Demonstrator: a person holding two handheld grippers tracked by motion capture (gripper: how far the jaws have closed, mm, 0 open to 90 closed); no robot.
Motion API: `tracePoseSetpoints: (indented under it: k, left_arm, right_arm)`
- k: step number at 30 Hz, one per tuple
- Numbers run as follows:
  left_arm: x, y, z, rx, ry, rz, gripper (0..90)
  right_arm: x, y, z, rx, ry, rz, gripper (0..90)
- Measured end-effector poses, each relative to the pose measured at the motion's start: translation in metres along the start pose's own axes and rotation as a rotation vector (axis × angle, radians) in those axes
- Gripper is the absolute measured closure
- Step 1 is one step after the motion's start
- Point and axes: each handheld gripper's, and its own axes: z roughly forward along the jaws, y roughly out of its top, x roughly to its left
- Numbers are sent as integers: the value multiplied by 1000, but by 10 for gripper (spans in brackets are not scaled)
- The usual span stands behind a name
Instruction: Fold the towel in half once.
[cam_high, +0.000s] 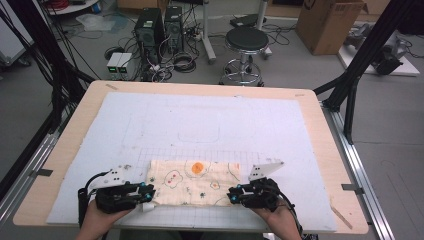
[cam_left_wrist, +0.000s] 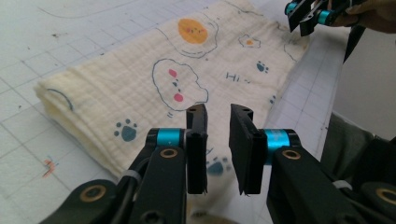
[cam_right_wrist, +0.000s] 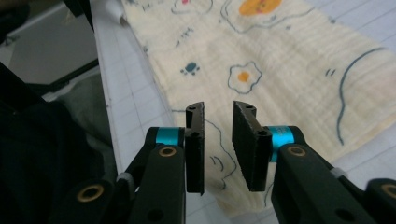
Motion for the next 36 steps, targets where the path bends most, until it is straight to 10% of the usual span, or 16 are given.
tracePoseSetpoints:
  k: [18, 26, 36]
  left_arm:
    - [4, -15, 3, 147, 16, 8, 833]
    - [4, -4, 1, 70, 4, -16, 735]
    - [10, 42, 36, 33, 48, 67, 816]
  right_arm:
    - [-3, -18, -4, 52, -53, -16, 770]
    - [0, -8, -9, -15, -39, -20, 717]
    - [-11, 46, 6, -66, -59, -47, 846]
